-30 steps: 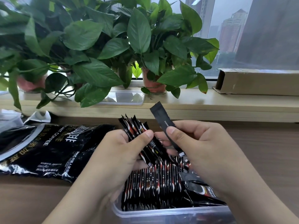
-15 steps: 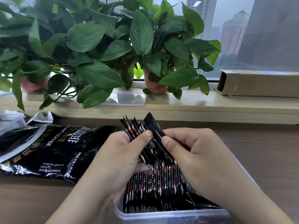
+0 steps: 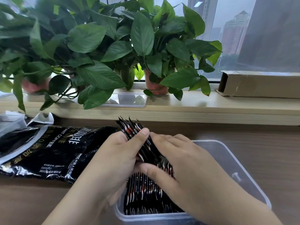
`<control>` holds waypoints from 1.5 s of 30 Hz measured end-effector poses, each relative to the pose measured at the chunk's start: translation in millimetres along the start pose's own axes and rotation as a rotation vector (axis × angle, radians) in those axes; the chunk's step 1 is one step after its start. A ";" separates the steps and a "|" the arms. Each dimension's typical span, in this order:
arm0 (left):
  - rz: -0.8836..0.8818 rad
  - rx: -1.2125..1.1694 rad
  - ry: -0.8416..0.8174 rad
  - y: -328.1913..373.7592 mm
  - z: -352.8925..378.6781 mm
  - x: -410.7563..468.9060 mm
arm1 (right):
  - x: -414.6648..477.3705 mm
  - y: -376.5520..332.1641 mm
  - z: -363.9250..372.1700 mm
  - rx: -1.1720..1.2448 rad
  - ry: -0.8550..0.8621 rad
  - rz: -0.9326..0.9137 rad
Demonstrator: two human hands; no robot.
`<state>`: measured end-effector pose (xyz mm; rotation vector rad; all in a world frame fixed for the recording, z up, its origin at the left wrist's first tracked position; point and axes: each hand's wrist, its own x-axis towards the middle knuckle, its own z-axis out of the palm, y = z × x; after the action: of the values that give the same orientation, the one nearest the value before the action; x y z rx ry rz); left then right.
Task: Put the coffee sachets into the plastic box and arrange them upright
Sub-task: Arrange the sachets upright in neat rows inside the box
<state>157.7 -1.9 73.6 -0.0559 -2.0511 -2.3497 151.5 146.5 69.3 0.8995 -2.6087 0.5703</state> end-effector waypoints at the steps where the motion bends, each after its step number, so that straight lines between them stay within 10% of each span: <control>1: 0.013 0.006 -0.007 0.5 0.6 1.4 | -0.1 -1.6 1.3 -0.006 0.014 -0.009; 19: -0.055 -0.153 -0.071 3.3 -8.3 2.3 | 4.5 26.8 -13.3 0.433 0.131 -0.188; 31: -0.070 -0.243 0.058 -6.0 -1.3 5.6 | 2.6 2.8 8.2 0.131 0.323 -0.132; 45: -0.070 -0.376 0.013 6.5 11.5 -5.7 | 3.7 4.0 3.8 0.370 0.494 -0.065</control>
<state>163.8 8.5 81.3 0.0259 -1.6024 -2.7355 145.6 145.7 66.5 0.8128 -2.0571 1.1222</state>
